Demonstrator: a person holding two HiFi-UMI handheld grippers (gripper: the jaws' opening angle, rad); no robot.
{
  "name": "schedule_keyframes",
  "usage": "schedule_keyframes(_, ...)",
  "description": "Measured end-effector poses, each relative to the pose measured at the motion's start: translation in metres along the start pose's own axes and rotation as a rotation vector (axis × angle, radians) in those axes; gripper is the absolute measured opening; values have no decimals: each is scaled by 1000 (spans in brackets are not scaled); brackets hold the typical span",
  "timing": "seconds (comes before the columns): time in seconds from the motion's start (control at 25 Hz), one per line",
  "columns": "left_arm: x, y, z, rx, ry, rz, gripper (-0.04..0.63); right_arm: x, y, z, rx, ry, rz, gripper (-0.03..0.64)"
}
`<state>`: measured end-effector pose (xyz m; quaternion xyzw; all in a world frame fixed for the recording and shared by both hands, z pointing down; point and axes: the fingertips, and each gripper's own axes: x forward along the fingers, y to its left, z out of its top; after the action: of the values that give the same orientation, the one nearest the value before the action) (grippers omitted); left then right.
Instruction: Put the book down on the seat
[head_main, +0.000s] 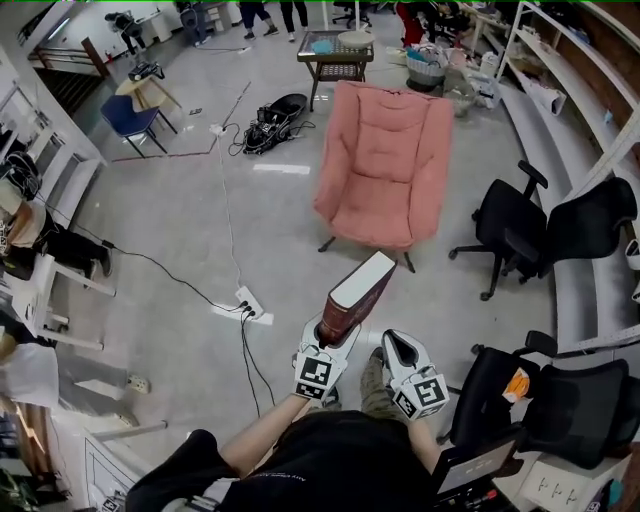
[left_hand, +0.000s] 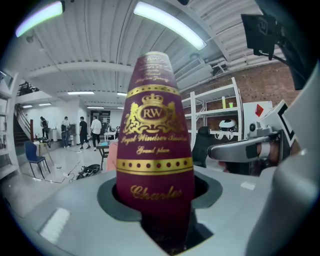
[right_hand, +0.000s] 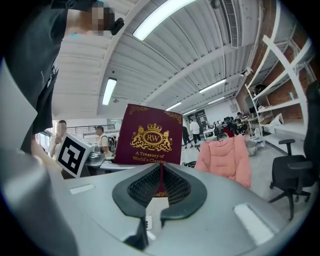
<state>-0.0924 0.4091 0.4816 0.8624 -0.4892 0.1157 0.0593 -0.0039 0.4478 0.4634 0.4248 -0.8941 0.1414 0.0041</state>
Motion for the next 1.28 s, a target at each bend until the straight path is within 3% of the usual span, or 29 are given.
schedule_keyframes(0.16,57,9,12,8,32,20,235,36,-53,19,2,-13,36,27)
schedule_keyframes(0.56,157,28,59,-2,14,119,235,101,-171,52,22,-32,94,28)
schedule_keyframes(0.76,190,59,58,-21,24,114,235,137,-193,58,7,4,94,28)
schedule_keyframes(1.28,283,176,76,-100,-33,25,235,250,-217,101,-75,44,-18,26)
